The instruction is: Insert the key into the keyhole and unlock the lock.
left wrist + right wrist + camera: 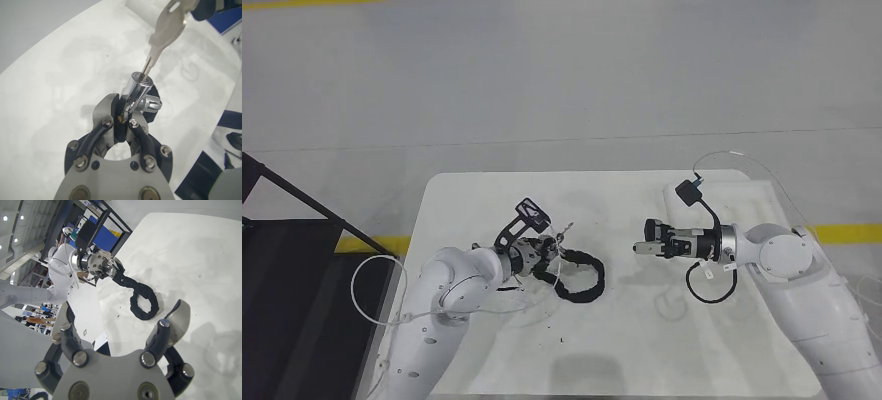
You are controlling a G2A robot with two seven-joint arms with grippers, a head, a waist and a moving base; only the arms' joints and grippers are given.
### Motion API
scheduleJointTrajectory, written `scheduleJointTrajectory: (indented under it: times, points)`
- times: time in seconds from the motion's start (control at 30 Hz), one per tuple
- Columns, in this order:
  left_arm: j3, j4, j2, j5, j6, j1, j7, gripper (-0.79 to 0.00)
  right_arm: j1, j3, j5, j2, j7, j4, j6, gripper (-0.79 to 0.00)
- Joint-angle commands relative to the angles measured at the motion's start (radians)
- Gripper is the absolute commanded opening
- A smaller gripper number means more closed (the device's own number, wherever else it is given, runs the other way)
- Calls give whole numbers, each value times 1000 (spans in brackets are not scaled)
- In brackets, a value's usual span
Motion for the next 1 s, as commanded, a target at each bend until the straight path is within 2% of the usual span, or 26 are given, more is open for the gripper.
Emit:
scheduleJointTrajectory:
  times: [0.0,0.17,0.33,0.7,0.8,0.97]
  points:
    - [23,-24,2,75,-8,-10,-46,-785,0,0,0,0,0,0,0,0]
    - [74,-45,3,135,-10,-27,-120,-785,0,0,0,0,0,0,0,0]
    - [80,-41,-3,29,43,-27,-87,-785,0,0,0,0,0,0,0,0]
    - [80,-41,-3,29,43,-27,-87,-785,0,0,0,0,0,0,0,0]
    - [75,-29,2,82,29,-13,-61,-785,0,0,0,0,0,0,0,0]
    - [59,-75,5,-69,2,9,-74,-785,0,0,0,0,0,0,0,0]
